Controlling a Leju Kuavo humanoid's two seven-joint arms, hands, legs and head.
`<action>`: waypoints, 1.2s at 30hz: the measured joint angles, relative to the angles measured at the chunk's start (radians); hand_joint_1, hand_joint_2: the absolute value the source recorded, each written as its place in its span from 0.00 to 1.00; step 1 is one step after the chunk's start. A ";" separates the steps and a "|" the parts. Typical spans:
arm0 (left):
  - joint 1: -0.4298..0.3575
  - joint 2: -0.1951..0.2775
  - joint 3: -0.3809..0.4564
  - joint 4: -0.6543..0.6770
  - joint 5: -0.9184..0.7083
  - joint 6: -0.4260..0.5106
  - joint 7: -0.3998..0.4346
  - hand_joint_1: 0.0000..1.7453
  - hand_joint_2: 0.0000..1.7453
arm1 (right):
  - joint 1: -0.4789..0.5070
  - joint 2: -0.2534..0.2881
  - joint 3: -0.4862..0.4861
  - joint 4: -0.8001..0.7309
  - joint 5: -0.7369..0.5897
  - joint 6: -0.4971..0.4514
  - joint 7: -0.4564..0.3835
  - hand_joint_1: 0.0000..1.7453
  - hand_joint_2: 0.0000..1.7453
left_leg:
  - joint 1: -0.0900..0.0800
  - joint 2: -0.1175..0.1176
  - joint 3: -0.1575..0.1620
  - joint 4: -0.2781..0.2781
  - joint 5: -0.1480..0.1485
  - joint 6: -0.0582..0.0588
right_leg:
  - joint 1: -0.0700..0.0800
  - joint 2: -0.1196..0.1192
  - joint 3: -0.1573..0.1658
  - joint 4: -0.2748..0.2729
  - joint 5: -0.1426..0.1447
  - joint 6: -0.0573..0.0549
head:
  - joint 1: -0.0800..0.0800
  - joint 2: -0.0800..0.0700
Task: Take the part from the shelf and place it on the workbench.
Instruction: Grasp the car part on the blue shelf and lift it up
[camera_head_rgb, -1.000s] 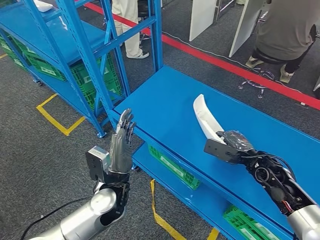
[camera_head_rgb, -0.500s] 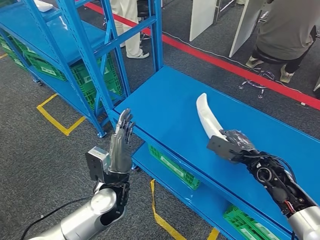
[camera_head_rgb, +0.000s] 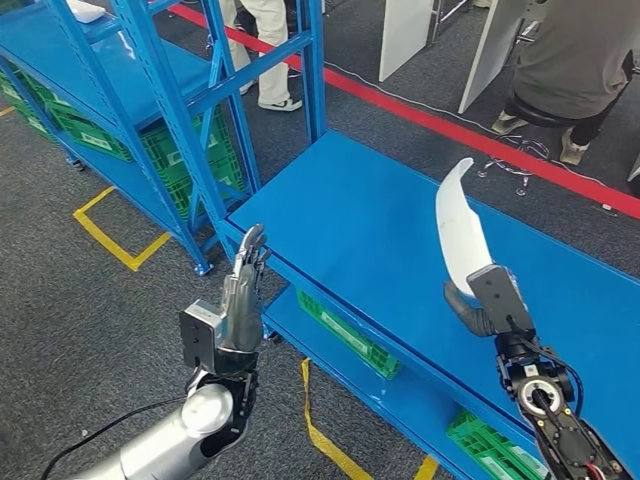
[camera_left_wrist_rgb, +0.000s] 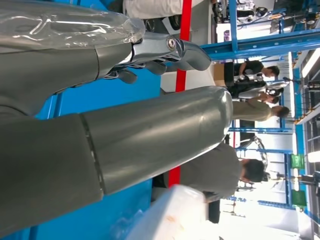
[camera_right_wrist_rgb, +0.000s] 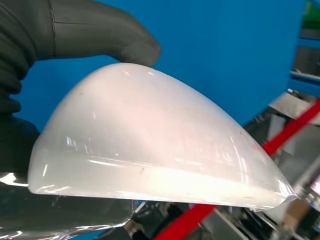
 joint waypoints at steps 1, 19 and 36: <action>0.000 0.000 0.000 0.000 -0.003 0.000 0.002 0.00 0.25 | 0.022 -0.003 -0.016 -0.038 0.014 -0.006 -0.001 1.00 1.00 | 0.000 0.000 0.000 0.000 0.000 0.000 | 0.000 0.000 0.000 0.000 0.000 0.000 | 0.000 0.000; 0.011 -0.004 0.001 -0.001 -0.147 0.000 0.033 0.00 1.00 | 0.212 -0.008 -0.119 -0.433 0.285 -0.132 -0.054 1.00 1.00 | 0.000 0.000 -0.001 0.000 0.000 0.000 | 0.000 0.000 0.000 0.000 0.000 0.000 | 0.000 0.000; 0.016 -0.023 0.004 -0.002 -0.140 0.001 -0.008 0.00 1.00 | 0.243 -0.008 -0.091 -0.508 0.557 -0.315 -0.027 1.00 1.00 | 0.000 0.000 -0.001 0.000 0.000 0.000 | 0.000 0.000 -0.001 0.000 0.000 0.000 | 0.000 0.000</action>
